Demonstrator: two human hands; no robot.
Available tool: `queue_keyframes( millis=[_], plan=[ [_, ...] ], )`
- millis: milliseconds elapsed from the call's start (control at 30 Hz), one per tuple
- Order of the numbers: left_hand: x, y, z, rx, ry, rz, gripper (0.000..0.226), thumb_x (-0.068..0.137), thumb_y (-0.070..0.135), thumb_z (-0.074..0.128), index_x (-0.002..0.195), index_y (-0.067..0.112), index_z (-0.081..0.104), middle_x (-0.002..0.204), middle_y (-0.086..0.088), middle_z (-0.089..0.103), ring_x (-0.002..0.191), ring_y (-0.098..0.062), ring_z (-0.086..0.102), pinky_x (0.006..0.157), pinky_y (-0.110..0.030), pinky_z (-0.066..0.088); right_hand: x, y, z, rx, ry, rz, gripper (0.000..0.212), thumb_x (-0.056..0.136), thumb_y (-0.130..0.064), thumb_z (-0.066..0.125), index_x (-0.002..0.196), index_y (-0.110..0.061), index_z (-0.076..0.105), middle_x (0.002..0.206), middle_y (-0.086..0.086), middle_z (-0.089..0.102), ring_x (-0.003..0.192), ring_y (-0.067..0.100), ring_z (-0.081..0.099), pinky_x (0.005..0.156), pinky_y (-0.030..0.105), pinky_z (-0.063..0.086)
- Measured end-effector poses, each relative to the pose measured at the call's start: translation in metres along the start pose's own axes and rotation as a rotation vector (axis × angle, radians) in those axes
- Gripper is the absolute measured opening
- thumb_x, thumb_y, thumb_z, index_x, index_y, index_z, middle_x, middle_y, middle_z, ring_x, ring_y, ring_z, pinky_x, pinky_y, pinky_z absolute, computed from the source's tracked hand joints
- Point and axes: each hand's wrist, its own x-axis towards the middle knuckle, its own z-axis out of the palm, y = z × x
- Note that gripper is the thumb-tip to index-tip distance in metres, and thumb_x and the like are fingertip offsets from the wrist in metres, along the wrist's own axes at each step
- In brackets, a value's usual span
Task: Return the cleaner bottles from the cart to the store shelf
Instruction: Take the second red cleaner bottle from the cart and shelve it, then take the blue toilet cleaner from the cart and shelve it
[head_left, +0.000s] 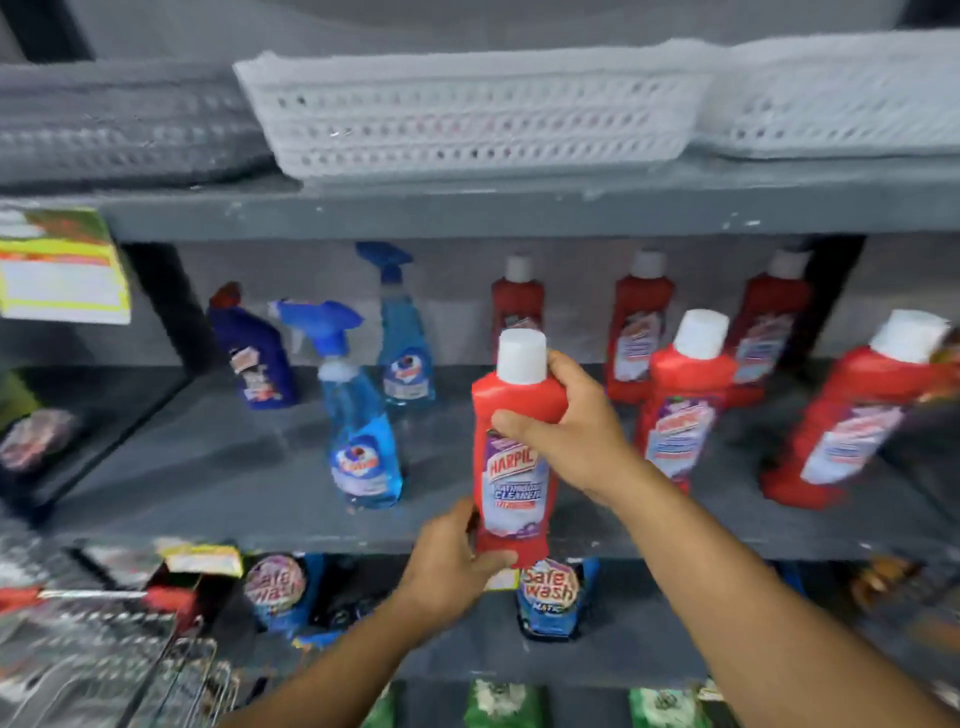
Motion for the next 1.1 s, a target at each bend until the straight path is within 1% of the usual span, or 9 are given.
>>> queue_keyframes(
  millis=[100,233,533,667,767,867,933,1033,1100],
  plan=[
    [0.034,0.015,0.029,0.052,-0.041,0.009,0.057,0.064,0.018,0.08,0.116,0.023,0.057,0.11,0.01,0.069,0.101,-0.009,0.066,0.077,0.001,0.044,0.013,0.014,-0.031,-0.023,0.044,0.061,0.053,0.065,-0.009,0.08,0.102,-0.039,0.056,0.098,-0.008,0.07,0.084,0.008,0.069,0.075,0.029,0.057],
    [0.059,0.029,0.051,0.12,-0.027,-0.019,0.058,0.068,0.019,0.08,0.12,0.018,0.055,0.118,-0.001,0.069,0.107,-0.017,0.064,0.085,-0.017,0.044,0.027,0.031,-0.046,-0.096,0.054,0.112,0.05,0.063,-0.016,0.081,0.096,-0.043,0.055,0.096,-0.014,0.068,0.084,0.005,0.068,0.071,0.024,0.055],
    [0.076,0.039,0.052,0.202,-0.059,-0.051,0.064,0.072,0.03,0.076,0.128,0.02,0.047,0.127,-0.003,0.064,0.116,-0.022,0.059,0.101,-0.038,0.047,0.036,0.037,-0.044,-0.305,0.126,0.11,0.066,0.066,-0.027,0.076,0.123,-0.034,0.043,0.124,0.0,0.055,0.111,0.018,0.058,0.092,0.037,0.052],
    [0.054,0.025,0.033,0.272,0.086,0.034,0.064,0.078,0.038,0.069,0.132,0.015,0.044,0.134,-0.005,0.055,0.125,-0.022,0.049,0.107,-0.038,0.04,0.026,0.019,-0.029,-0.478,0.327,-0.137,0.086,0.071,-0.03,0.071,0.142,-0.027,0.023,0.145,0.008,0.031,0.135,0.022,0.032,0.11,0.03,0.027],
    [0.012,-0.006,-0.005,0.281,0.25,0.067,0.054,0.083,0.033,0.066,0.129,0.011,0.05,0.135,-0.009,0.055,0.13,-0.026,0.046,0.11,-0.039,0.037,0.032,-0.017,-0.013,-0.515,0.41,-0.391,0.066,0.074,-0.029,0.066,0.135,-0.017,0.042,0.14,0.018,0.038,0.132,0.028,0.035,0.111,0.029,0.026],
    [-0.055,-0.052,-0.062,0.336,0.499,0.013,0.043,0.082,0.03,0.063,0.118,0.007,0.059,0.125,-0.011,0.061,0.123,-0.028,0.053,0.11,-0.031,0.033,0.04,-0.044,0.026,-0.487,0.287,-0.574,0.051,0.076,-0.024,0.065,0.124,-0.012,0.054,0.13,0.02,0.048,0.125,0.028,0.044,0.109,0.031,0.031],
    [-0.103,-0.077,-0.103,0.389,0.623,-0.062,0.043,0.082,0.034,0.055,0.114,0.006,0.06,0.119,-0.009,0.062,0.118,-0.026,0.052,0.11,-0.02,0.029,0.04,-0.05,0.06,-0.447,0.143,-0.653,0.043,0.076,-0.018,0.066,0.117,-0.011,0.059,0.127,0.018,0.052,0.121,0.022,0.046,0.108,0.021,0.03],
    [-0.194,-0.12,-0.163,0.479,0.787,-0.4,0.041,0.082,0.025,0.06,0.114,0.0,0.059,0.118,-0.021,0.062,0.114,-0.037,0.055,0.104,-0.045,0.043,0.026,-0.045,0.146,-0.346,-0.192,-0.664,0.037,0.076,-0.018,0.067,0.112,-0.013,0.064,0.126,0.016,0.054,0.116,0.017,0.047,0.103,0.008,0.025],
    [-0.245,-0.146,-0.196,0.468,0.858,-0.673,0.043,0.083,0.02,0.066,0.119,-0.001,0.056,0.12,-0.024,0.06,0.115,-0.04,0.053,0.099,-0.047,0.043,0.01,-0.04,0.203,-0.307,-0.368,-0.638,0.035,0.075,-0.017,0.071,0.109,-0.013,0.066,0.127,0.016,0.053,0.116,0.021,0.05,0.101,0.008,0.026]
  ],
)
